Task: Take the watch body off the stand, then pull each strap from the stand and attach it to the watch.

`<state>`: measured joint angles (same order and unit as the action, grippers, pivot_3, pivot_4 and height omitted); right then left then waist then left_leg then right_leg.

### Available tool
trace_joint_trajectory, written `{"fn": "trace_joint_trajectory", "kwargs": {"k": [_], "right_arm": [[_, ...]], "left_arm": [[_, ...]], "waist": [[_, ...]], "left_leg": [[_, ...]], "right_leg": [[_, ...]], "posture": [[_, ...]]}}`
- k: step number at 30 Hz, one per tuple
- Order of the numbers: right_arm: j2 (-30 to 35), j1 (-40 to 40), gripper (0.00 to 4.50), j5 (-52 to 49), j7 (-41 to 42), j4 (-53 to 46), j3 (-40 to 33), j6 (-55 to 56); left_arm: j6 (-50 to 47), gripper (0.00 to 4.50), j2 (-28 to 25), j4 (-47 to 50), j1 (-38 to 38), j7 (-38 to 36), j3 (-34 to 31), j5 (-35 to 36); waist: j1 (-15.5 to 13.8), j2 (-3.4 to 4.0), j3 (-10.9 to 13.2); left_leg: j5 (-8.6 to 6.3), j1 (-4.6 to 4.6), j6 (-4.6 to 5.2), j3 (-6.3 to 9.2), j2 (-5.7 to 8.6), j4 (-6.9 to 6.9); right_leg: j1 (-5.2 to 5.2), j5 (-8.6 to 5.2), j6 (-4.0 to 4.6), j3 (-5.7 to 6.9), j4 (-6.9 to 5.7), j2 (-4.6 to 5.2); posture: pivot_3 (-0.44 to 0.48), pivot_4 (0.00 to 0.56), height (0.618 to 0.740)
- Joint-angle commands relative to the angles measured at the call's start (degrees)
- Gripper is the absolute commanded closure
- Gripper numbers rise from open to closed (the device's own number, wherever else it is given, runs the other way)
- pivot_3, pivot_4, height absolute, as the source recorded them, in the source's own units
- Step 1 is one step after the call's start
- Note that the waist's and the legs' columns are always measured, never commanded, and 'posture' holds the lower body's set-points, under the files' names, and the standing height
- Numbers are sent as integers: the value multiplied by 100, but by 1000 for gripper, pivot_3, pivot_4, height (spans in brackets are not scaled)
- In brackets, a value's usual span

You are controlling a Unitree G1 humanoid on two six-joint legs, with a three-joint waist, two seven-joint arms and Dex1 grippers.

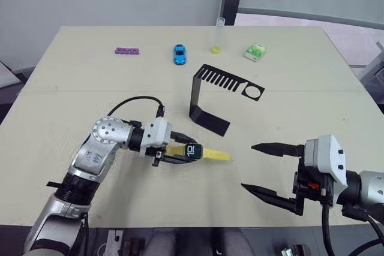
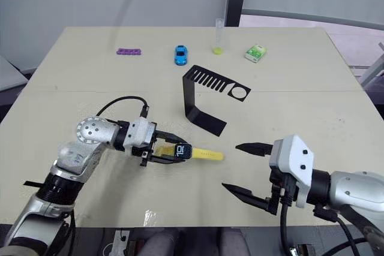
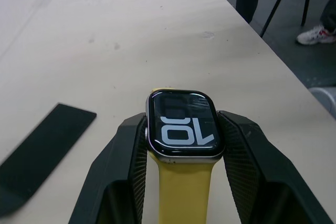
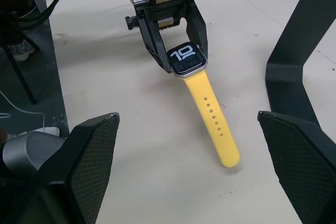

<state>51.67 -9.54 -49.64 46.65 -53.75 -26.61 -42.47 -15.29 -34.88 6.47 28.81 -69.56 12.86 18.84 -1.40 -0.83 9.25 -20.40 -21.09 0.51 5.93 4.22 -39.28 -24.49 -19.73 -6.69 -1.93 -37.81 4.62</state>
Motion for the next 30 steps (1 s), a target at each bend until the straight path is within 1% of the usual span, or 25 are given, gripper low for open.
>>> {"fn": "trace_joint_trajectory", "kwargs": {"k": [1,4,7,10,12,13,15,16,19,20,23,25,26,28,30], "right_arm": [[67,-161,25,69,2,-41,-79,145],[105,-351,25,181,84,-16,-120,179],[138,-480,25,286,151,57,-149,256],[203,-600,25,476,261,171,-146,386],[217,-666,0,560,316,236,-154,479],[213,-693,0,588,340,268,-177,511],[213,-767,0,633,410,338,-277,581],[215,-810,0,618,453,362,-369,596],[212,-974,0,586,647,470,-676,665],[211,-1047,0,559,733,498,-826,669],[208,-1285,0,421,1032,644,-1400,617],[210,-1485,0,243,1277,821,-2000,508],[213,-1551,0,202,1372,888,-2182,489],[201,-1696,0,190,1577,1023,-2486,511],[204,-1801,0,158,1715,1172,-2728,485]], "left_arm": [[-302,2921,-60,207,-194,136,387,-304],[17,2921,-12,-57,-335,393,744,-939],[66,2921,115,-141,-409,495,803,-1018],[-107,2921,261,-172,-357,600,752,-984],[-275,1893,195,-80,-342,449,622,-794],[-354,1492,128,-11,-343,376,531,-692],[-509,482,-84,156,-340,197,261,-424],[-613,20,-241,232,-333,82,78,-250],[-865,20,-701,375,-312,-314,-426,279],[-982,20,-940,416,-330,-547,-649,518],[-1194,20,-1915,423,-508,-1271,-1242,916],[-1363,20,-2830,72,-723,-1853,-1841,1085],[-1432,20,-3102,-36,-793,-2019,-2010,1158],[-1554,20,-3496,-299,-923,-2192,-2254,1258],[-1240,20,-3729,-588,-1214,-2160,-2493,1098]], "waist": [[-2,0,0],[-11,0,0],[-13,0,0],[-29,0,0],[-27,-1,-1],[-22,-1,-1],[-10,-1,-1],[9,-1,-1],[10,0,-1],[8,0,-1],[14,-1,0],[12,1,1],[15,1,2],[5,3,2],[-14,8,3]], "left_leg": [[0,0,0,0,0,0],[0,2,0,-1,1,1],[0,0,0,-1,1,1],[0,1,0,-2,3,-1],[0,1,1,-2,3,-1],[0,1,0,-1,2,-1],[0,1,0,-1,0,1],[0,1,0,-2,0,2],[0,4,0,-2,-4,6],[0,4,0,-2,-5,7],[0,2,0,-2,-4,7],[0,6,0,-2,-4,13],[0,2,0,-2,-5,15],[-1,7,1,0,-5,19],[-3,12,5,-1,-3,19]], "right_leg": [[0,0,0,0,1,0],[1,0,0,0,3,0],[1,0,0,1,4,0],[3,0,0,0,4,2],[5,0,0,1,4,2],[4,0,0,1,4,2],[3,0,0,1,4,0],[2,0,0,0,4,0],[0,0,0,-2,2,-3],[0,0,0,-2,4,-3],[0,0,0,-2,7,-2],[3,0,1,-1,11,0],[2,0,1,-1,13,-1],[6,-1,1,0,19,0],[16,0,1,-2,23,4]], "posture": [[0,150,740],[0,150,740],[0,150,740],[0,150,740],[0,150,740],[0,150,740],[0,150,740],[0,150,740],[0,150,740],[0,150,740],[0,150,740],[0,150,740],[0,150,740],[0,150,740],[0,150,740]]}}
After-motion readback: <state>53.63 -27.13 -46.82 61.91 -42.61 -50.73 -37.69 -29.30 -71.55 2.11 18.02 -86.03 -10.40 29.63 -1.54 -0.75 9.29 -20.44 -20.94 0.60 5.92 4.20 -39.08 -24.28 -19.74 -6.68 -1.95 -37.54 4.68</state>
